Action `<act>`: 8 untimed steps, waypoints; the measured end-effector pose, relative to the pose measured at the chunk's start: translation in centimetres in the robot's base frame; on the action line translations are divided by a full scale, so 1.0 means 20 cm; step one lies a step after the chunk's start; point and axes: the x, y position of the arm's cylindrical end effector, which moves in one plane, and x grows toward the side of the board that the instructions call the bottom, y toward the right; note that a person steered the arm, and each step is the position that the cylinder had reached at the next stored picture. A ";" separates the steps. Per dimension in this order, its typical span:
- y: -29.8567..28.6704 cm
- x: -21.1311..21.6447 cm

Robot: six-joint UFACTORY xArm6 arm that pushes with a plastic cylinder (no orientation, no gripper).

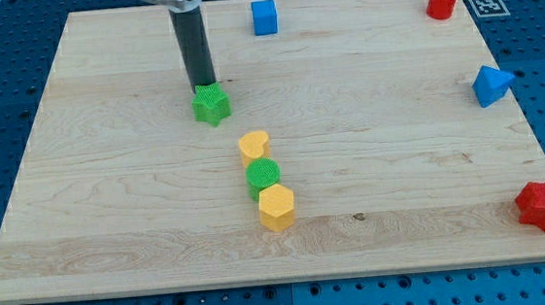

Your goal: Move the green star above the yellow heart

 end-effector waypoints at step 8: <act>-0.04 0.20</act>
